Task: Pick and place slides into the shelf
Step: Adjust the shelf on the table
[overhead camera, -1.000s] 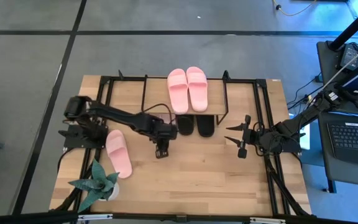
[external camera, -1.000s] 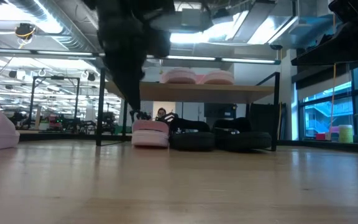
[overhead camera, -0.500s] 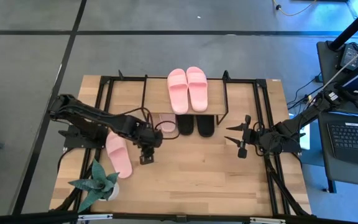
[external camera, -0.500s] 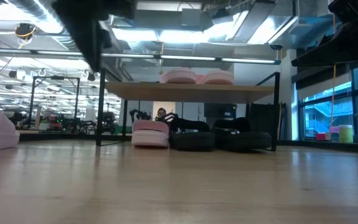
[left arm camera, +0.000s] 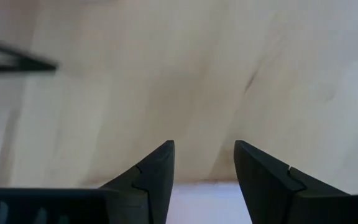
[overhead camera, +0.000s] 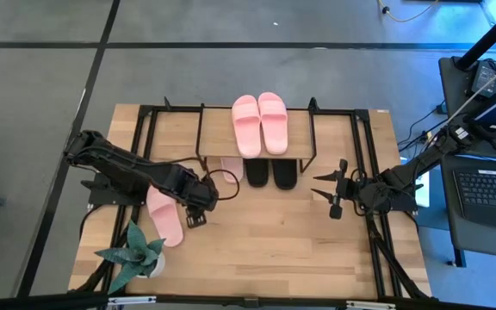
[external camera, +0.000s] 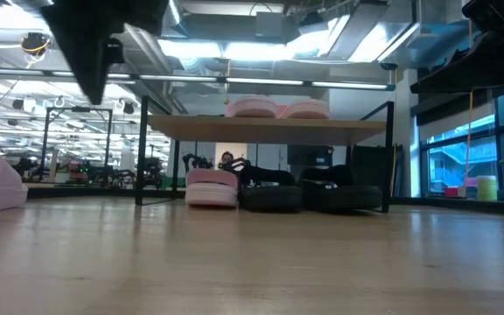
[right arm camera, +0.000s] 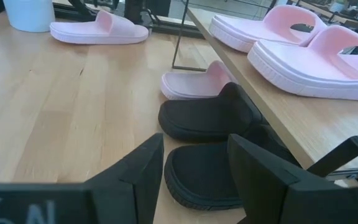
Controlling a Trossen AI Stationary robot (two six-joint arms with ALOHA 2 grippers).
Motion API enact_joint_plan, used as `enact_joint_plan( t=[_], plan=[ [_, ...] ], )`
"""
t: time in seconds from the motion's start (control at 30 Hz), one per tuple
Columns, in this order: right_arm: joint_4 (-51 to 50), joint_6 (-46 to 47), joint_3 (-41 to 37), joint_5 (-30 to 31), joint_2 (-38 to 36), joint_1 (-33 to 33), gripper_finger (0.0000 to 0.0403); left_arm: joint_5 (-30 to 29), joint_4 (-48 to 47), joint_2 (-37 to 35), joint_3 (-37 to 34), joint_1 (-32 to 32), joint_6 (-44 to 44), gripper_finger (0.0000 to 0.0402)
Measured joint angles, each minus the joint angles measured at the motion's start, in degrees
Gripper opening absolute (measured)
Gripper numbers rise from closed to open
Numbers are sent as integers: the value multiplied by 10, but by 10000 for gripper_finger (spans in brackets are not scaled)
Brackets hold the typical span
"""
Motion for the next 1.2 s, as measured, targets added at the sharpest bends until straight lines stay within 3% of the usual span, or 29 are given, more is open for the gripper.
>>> enact_joint_plan(
  t=[0.13,0.33,0.4,0.73,1.0,1.2],
  plan=[
    [1,13,0,60,-1,0,181,-34,-43,0,0,0,-33,158],
    [1,15,0,258,-3,-3,181,-54,-43,0,0,0,-43,158],
    [2,15,0,286,-3,-14,181,-60,-42,0,0,0,-47,158],
    [2,-2,0,254,-2,-116,181,-67,-32,0,0,-3,-49,158],
    [3,-2,0,166,-2,-183,181,-71,-31,0,0,-5,-49,158],
    [13,-3,0,139,-2,-210,181,-78,-31,0,0,-5,-49,158]
  ],
)
